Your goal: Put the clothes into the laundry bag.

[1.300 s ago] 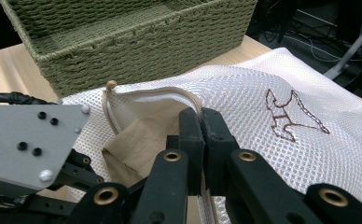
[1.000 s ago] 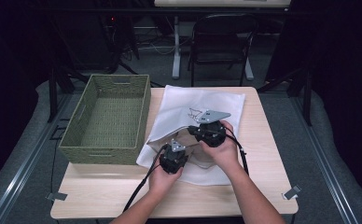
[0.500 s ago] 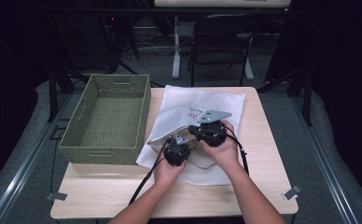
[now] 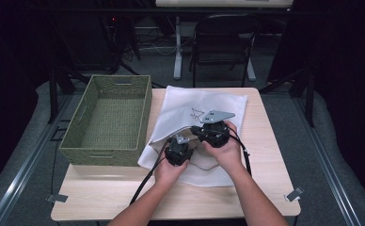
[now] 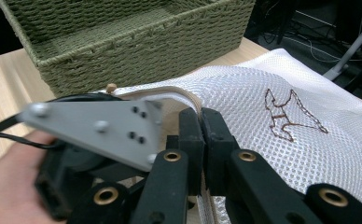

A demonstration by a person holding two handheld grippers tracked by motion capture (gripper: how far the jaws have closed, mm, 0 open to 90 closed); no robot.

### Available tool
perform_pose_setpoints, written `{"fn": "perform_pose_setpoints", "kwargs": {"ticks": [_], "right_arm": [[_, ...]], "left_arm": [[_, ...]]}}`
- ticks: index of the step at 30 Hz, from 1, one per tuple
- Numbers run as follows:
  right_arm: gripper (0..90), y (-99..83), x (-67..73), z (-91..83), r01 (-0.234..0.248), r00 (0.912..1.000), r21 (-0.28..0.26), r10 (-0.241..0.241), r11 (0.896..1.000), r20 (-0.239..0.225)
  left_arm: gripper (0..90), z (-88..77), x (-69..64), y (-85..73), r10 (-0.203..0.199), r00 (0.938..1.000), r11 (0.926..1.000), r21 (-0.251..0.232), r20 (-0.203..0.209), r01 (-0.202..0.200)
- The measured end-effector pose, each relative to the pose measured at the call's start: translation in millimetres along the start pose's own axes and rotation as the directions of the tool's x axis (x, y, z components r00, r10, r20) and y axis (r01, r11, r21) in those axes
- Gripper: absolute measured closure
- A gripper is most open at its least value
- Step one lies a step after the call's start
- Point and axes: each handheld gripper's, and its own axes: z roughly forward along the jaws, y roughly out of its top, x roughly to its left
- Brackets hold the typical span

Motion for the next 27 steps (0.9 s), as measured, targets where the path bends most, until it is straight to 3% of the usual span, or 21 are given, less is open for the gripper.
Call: {"fn": "perform_pose_setpoints", "kwargs": {"ticks": [1,6,7,10,11,12,17,24,27], "right_arm": [[88.2,-0.1,-0.7,-0.2,-0.001,1.0,-0.003,0.001,1.0,0.0],[88.2,-0.2,-1.9,-1.2,-0.003,1.0,-0.005,0.003,1.0,0.002],[88.2,-0.3,-2.3,-1.3,-0.006,1.0,-0.005,0.006,1.0,0.003],[88.2,-0.4,-2.1,-1.1,-0.006,1.0,-0.005,0.006,1.0,0.002],[88.2,-0.4,-1.8,-1.3,-0.004,1.0,-0.002,0.004,1.0,0.004],[88.2,-0.4,-1.8,-1.3,-0.004,1.0,-0.002,0.004,1.0,0.004],[88.2,-1.0,-2.0,-1.2,-0.003,1.0,0.006,0.003,1.0,0.002],[88.1,-3.4,-0.4,1.8,-0.007,1.0,0.02,0.007,1.0,-0.006],[88.0,-6.5,2.7,4.8,0.006,1.0,0.053,-0.006,0.999,-0.001]], "left_arm": [[68.5,-8.3,2.2,-1.3,0.05,0.9986,0.9986,0.016,0.016,-0.05],[58.6,-27.4,4.0,-7.7,0.047,0.9982,0.9988,0.009,0.039,-0.047],[57.4,-38.6,6.6,-10.9,0.048,0.9973,0.9988,0.006,0.056,-0.048],[55.3,-49.1,7.6,-13.9,0.058,0.9968,0.9981,0.017,0.055,-0.059],[54.8,-60.3,9.1,-17.2,0.073,0.9959,0.9971,0.017,0.053,-0.074],[54.5,-60.3,9.1,-17.2,0.073,0.9959,0.9971,0.017,0.053,-0.074],[54.0,-91.7,19.2,-27.9,0.092,0.9955,0.9956,0.015,0.023,-0.093],[53.2,-123.1,35.7,-37.7,0.083,0.9966,0.9966,0.001,-0.002,-0.083],[52.9,-139.4,45.9,-43.7,0.072,0.997,0.9973,-0.013,-0.027,-0.073]]}}
